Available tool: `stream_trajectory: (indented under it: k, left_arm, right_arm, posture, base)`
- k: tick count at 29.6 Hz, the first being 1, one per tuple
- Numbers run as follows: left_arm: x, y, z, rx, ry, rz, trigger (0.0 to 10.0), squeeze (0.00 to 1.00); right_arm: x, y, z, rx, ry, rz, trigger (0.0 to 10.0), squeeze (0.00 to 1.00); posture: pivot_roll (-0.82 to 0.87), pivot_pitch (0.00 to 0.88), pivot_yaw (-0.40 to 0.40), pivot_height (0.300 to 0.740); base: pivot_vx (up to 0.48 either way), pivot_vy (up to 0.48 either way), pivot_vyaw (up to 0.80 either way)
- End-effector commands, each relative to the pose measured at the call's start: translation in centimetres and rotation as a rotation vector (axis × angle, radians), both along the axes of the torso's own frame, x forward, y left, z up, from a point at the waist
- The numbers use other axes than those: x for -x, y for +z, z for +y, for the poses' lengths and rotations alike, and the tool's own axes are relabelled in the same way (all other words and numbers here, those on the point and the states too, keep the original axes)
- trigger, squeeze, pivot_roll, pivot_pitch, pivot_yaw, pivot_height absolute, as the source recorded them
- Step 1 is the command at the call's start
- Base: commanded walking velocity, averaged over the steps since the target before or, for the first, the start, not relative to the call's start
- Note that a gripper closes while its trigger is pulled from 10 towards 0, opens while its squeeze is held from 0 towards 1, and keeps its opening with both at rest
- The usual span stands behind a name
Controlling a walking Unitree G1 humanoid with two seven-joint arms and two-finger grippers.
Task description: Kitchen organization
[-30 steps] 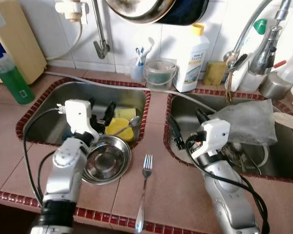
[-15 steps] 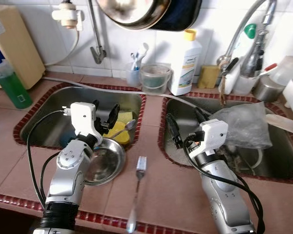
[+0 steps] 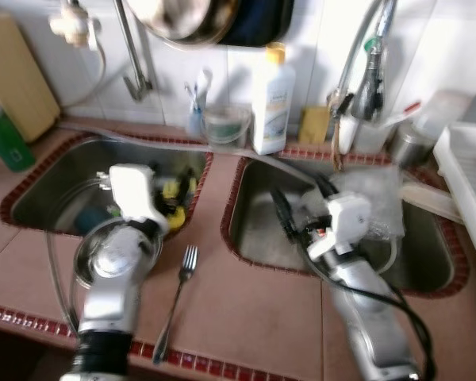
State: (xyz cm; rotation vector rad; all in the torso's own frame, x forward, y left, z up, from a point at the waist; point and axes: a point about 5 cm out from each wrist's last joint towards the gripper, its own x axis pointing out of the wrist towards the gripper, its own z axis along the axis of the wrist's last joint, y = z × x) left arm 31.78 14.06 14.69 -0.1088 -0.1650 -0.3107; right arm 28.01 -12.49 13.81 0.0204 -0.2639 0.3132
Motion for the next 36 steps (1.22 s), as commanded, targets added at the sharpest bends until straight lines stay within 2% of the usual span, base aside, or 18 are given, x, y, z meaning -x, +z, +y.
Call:
stream_trajectory:
  k: [1, 6, 20, 22, 26, 29, 34, 36]
  left_arm:
    - [0.0, 0.4, 1.1, -0.026, 0.043, -0.011, 10.0, 0.0]
    - [0.1, 0.3, 1.2, -0.065, 0.034, -0.017, 10.0, 0.0]
    - [0.7, -0.4, 1.5, -0.066, 0.035, 0.022, 10.0, 0.0]
    - [0.9, -0.6, 1.6, -0.086, 0.047, 0.037, 10.0, 0.0]
    - [1.2, -0.8, 2.2, -0.103, 0.071, 0.051, 10.0, 0.0]
    - [1.5, -1.0, 3.2, -0.109, 0.087, 0.067, 10.0, 0.0]
    - [1.2, -0.8, 4.9, -0.125, 0.145, 0.08, 10.0, 0.0]
    - [1.1, -0.7, 5.0, -0.129, 0.151, 0.082, 10.0, 0.0]
  right_arm:
    - [0.0, 0.4, 0.9, -0.013, 0.035, -0.016, 10.0, 0.0]
    - [0.2, 0.2, 1.0, -0.009, 0.05, -0.007, 10.0, 0.0]
    - [0.8, -0.2, 1.5, -0.016, 0.068, 0.008, 10.0, 0.0]
    - [0.9, -0.3, 1.5, -0.012, 0.075, 0.014, 10.0, 0.0]
    - [1.1, -0.5, 1.5, 0.001, 0.088, 0.019, 10.0, 0.0]
    - [1.2, -0.7, 1.4, 0.0, 0.088, 0.027, 10.0, 0.0]
    - [1.3, -0.7, 1.5, -0.002, 0.092, 0.033, 10.0, 0.0]
    - [1.3, -0.7, 1.6, -0.003, 0.093, 0.033, 10.0, 0.0]
  posture:
    - [-0.11, 0.0, 0.034, 0.74]
    - [-0.11, 0.0, 0.029, 0.74]
    - [-0.1, 0.0, 0.027, 0.74]
    - [-0.09, 0.0, 0.028, 0.74]
    - [-0.09, 0.0, 0.029, 0.74]
    - [-0.09, 0.0, 0.029, 0.74]
    - [-0.08, 0.0, 0.03, 0.74]
    - [-0.08, 0.0, 0.031, 0.74]
  base:
    - [0.0, 0.0, 0.0]
    - [0.0, 0.0, 0.0]
    - [0.0, 0.0, 0.0]
    - [0.0, 0.0, 0.0]
    - [0.0, 0.0, 0.0]
    - [0.0, 0.0, 0.0]
    - [0.0, 0.0, 0.0]
    - [0.0, 0.0, 0.0]
